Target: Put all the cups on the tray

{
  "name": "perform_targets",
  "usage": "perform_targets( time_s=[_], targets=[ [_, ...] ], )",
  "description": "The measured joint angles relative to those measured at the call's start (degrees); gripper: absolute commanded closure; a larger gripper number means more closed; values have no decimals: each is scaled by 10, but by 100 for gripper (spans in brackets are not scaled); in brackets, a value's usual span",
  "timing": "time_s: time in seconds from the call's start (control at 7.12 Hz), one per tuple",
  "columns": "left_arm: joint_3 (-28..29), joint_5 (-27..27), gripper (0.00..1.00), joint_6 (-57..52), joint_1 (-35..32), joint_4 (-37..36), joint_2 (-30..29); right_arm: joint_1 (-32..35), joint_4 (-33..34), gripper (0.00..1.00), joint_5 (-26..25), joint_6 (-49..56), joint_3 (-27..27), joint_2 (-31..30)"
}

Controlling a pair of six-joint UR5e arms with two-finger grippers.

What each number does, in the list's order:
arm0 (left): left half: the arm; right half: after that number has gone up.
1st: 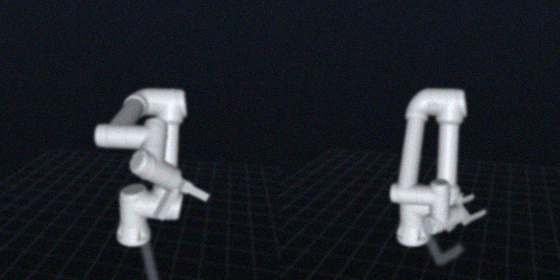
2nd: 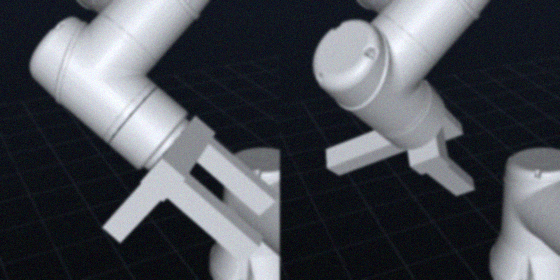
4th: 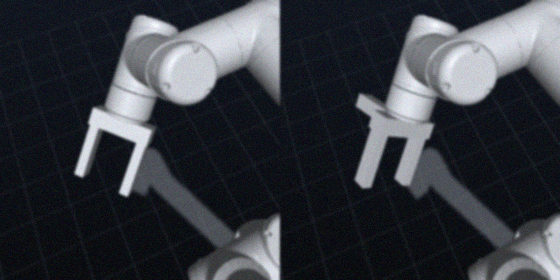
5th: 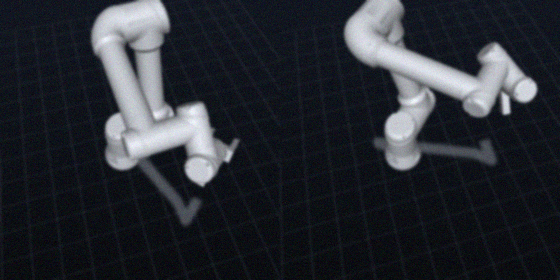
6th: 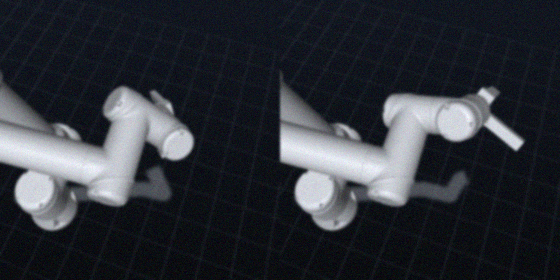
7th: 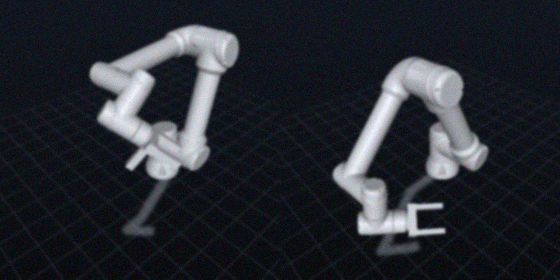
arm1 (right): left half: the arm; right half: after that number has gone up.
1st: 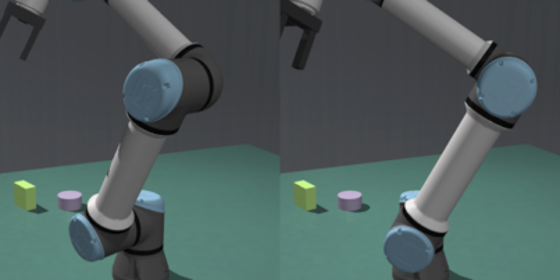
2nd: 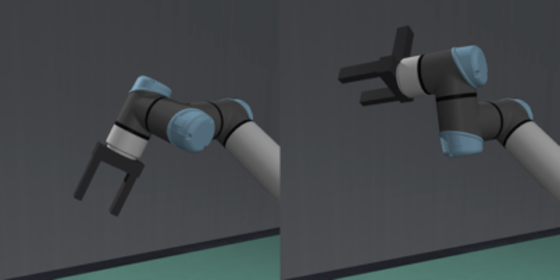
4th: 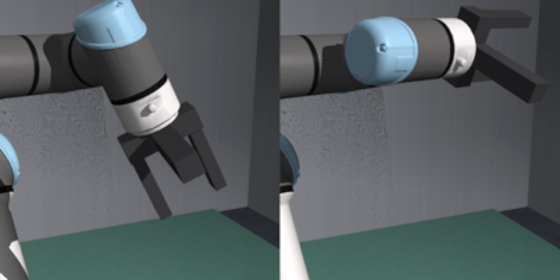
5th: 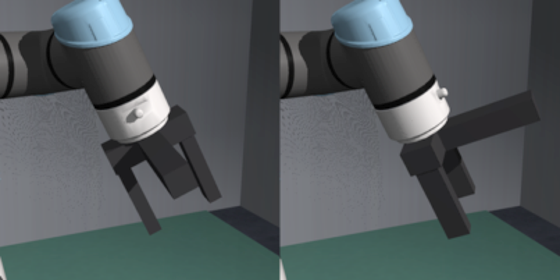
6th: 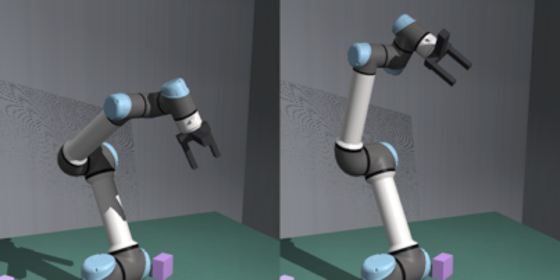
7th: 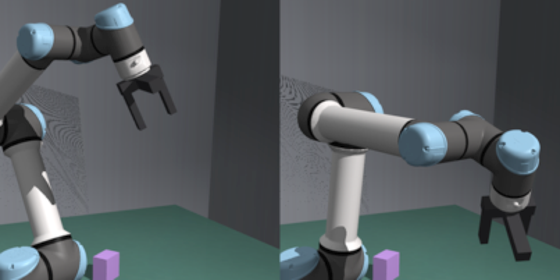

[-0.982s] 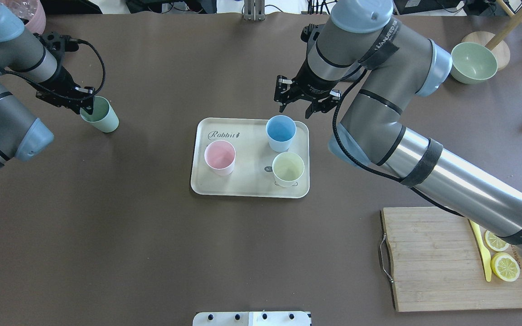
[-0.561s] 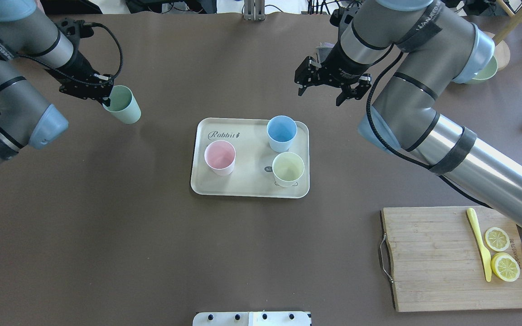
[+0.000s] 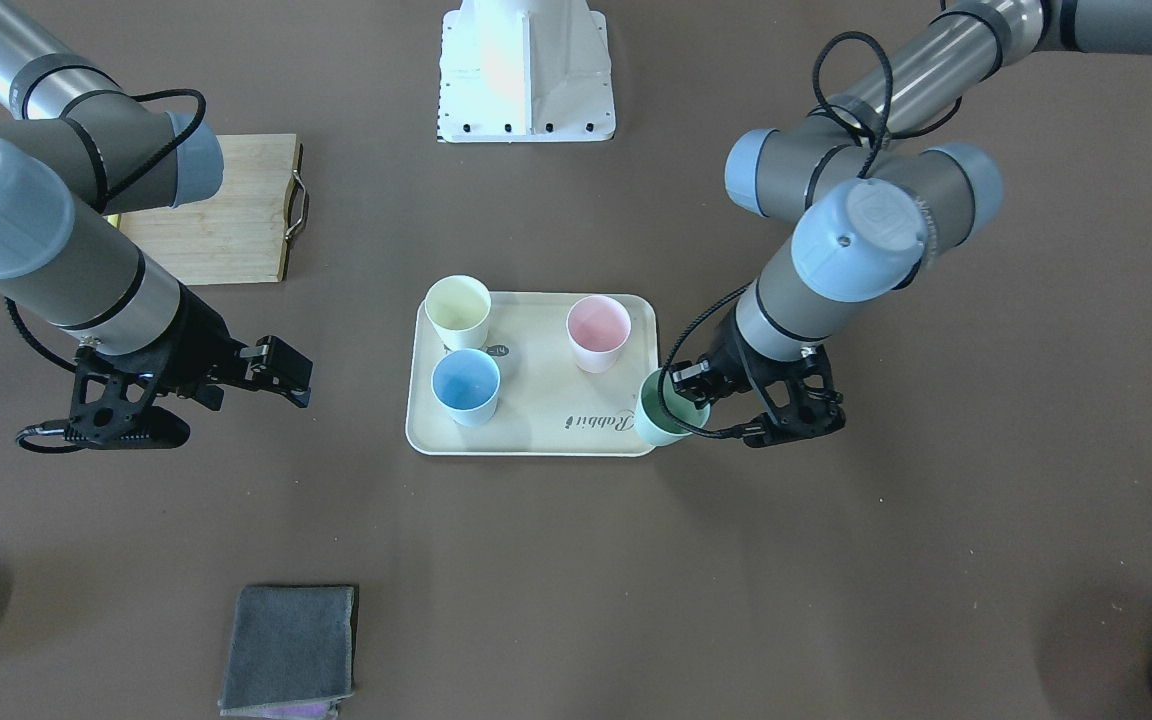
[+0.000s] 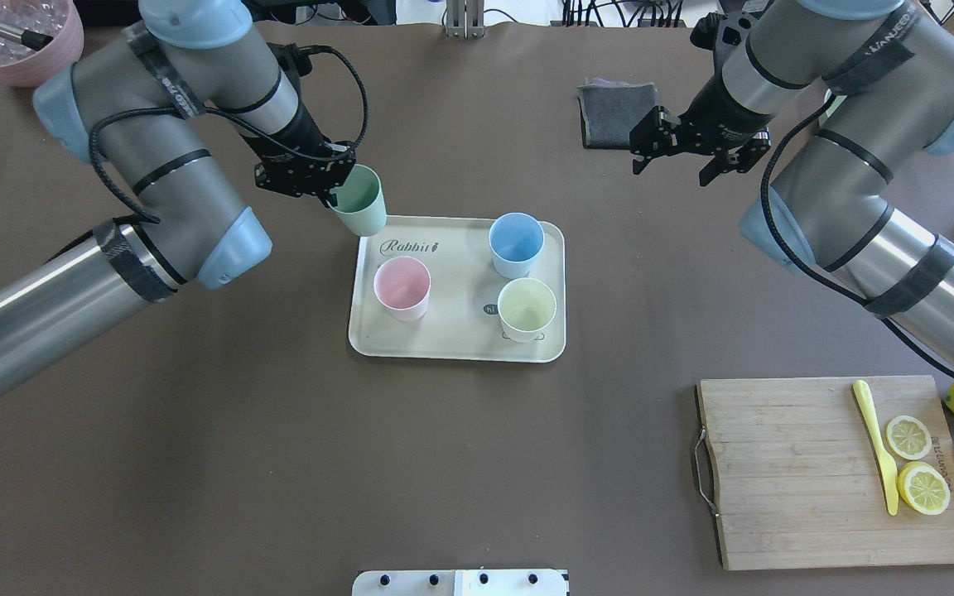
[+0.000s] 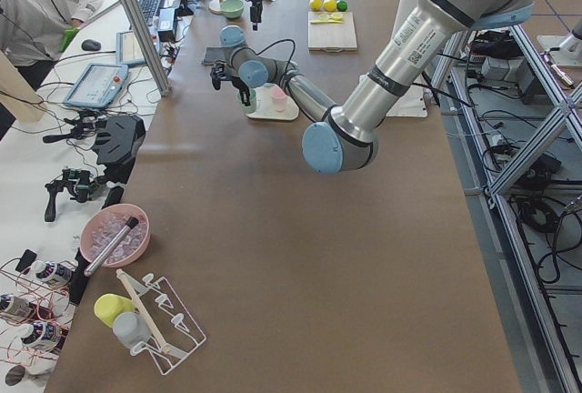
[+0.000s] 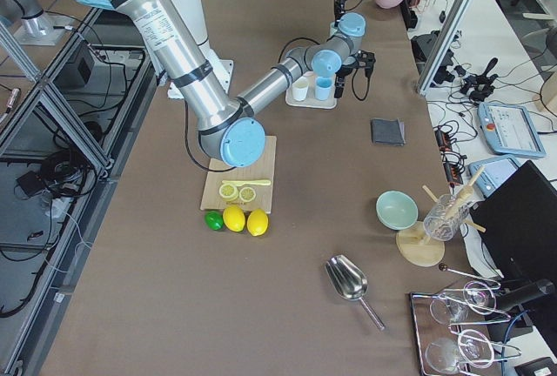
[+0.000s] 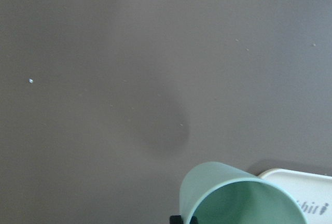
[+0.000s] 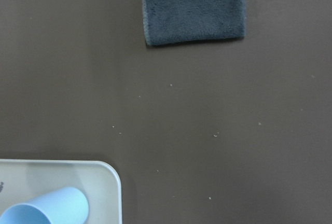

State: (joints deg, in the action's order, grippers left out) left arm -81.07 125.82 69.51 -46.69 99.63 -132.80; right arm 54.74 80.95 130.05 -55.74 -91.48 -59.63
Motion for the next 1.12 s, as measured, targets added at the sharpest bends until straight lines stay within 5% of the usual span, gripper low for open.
perform_targets(
  time_s=[0.14, 0.28, 0.42, 0.84, 1.12],
  targets=[
    [12, -21, 100, 22, 24, 0, -17, 4, 0, 0, 0, 14, -3, -12],
    [21, -39, 61, 36, 42, 1, -27, 4, 0, 0, -1, 19, -5, -18],
    [26, -50, 2, 46, 55, 2, -33, 5, 0, 0, -2, 21, -6, -23],
    [0, -41, 2, 12, 24, -16, -23, 31, 0, 0, 0, 48, -14, -48],
    [-91, -9, 2, -98, -42, -73, 53, 64, 1, 0, 5, 110, -21, -88]
  ],
)
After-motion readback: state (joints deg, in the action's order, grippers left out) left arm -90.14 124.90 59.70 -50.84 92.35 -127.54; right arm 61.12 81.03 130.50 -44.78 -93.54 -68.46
